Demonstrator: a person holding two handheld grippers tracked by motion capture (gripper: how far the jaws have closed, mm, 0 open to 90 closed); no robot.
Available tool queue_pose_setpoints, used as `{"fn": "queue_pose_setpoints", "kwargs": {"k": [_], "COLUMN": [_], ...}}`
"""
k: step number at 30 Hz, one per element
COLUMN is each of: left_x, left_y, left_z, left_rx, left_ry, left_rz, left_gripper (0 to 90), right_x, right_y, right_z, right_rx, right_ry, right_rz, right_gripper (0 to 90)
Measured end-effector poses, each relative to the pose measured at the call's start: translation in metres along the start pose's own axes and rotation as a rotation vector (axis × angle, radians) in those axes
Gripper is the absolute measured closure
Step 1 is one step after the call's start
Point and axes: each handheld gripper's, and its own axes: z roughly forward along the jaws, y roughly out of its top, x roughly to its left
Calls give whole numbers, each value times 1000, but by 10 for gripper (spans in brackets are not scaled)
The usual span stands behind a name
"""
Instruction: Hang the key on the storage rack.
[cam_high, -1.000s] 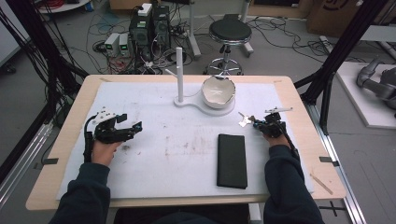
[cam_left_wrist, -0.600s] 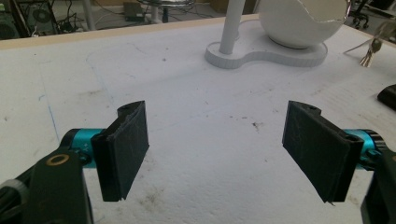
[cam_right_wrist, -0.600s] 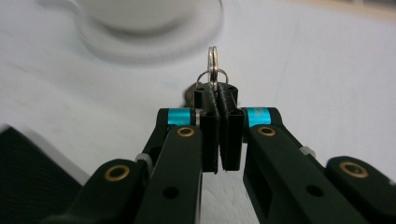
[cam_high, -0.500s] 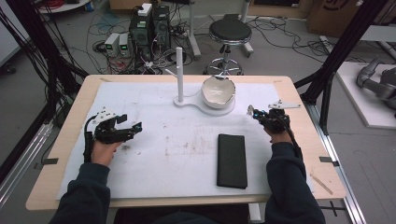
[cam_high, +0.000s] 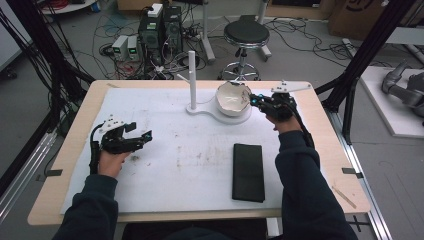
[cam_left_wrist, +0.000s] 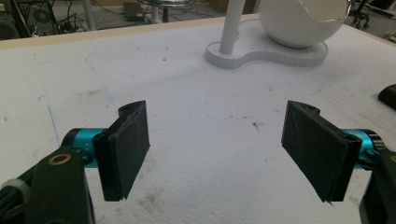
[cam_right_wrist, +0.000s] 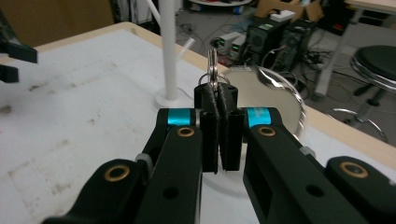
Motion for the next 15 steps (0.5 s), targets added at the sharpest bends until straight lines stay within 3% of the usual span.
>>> {"fn": "queue_pose_setpoints", "kwargs": {"k": [10,12,15], "left_x": [0,0,1], "left_y": [0,0,0], "left_z": [1,0,0], "left_rx": [4,3,2], "left_ry": [-7,-4,-6], "left_rz": [-1,-3,-3], "left_gripper": [232,233,232], "right_x": [21,23,29], "right_y": [55,58,77], "right_z": [48,51,71], "right_rx": [-13,-23,-34], "right_ry": [102,112,147], "right_rz": [-77,-78,-78], "right_gripper": [889,889,889]}}
